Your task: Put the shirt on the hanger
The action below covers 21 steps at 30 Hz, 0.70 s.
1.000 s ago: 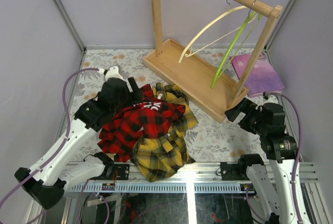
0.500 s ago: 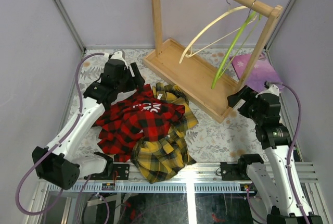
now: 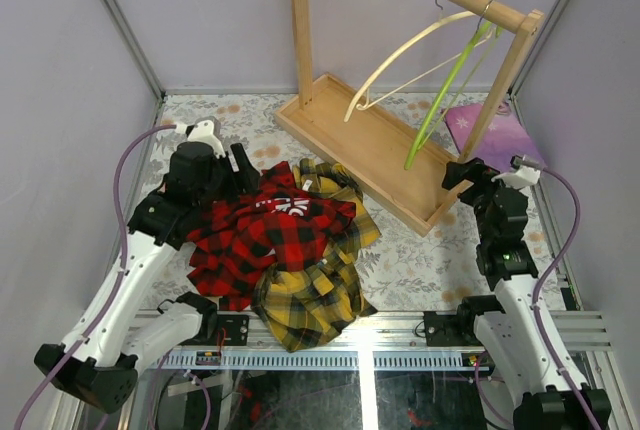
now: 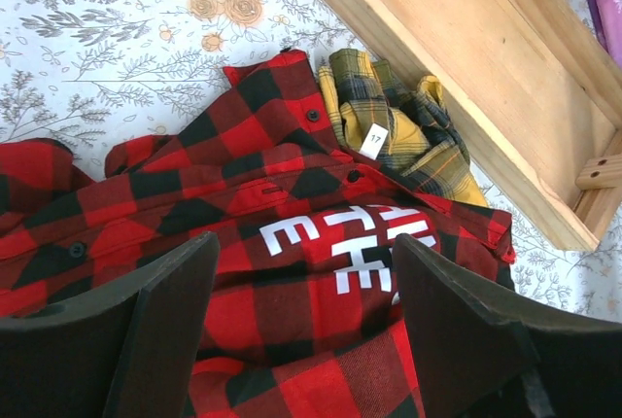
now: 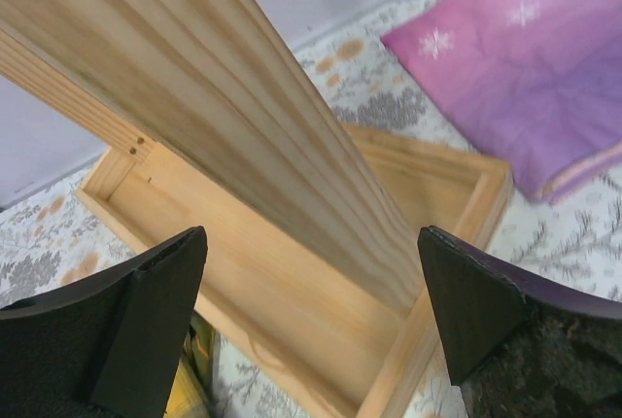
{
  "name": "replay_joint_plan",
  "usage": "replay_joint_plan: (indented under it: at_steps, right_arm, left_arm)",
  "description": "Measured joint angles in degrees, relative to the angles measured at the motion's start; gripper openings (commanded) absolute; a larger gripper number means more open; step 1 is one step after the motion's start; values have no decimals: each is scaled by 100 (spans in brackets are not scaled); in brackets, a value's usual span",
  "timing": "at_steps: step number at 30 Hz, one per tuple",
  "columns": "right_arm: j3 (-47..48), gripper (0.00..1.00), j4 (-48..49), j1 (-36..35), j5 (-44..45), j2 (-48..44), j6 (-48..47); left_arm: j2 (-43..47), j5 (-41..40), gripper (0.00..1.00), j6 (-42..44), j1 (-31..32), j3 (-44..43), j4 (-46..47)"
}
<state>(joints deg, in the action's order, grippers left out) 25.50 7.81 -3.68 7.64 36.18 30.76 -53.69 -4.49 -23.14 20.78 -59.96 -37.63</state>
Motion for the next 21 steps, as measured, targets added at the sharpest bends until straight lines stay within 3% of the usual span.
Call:
replay_joint_plan:
  at_steps: [5,8,16,21]
  right_arm:
    - [0,92,970,-13,-70,415,-450]
    - [2,83,1388,-42,-125,704,-702]
    - [208,42,1987,-74,-94,1582,-1661]
    - [413,7,2197,-55,26,2022,-2312]
  left_arm:
    - [258,-131,71,127,0,83,-186]
    - [358,-197,71,166,0,197,-271]
    - [522,-332,71,219,0,479,-343]
    - [555,-361,71,216,0,533,-337]
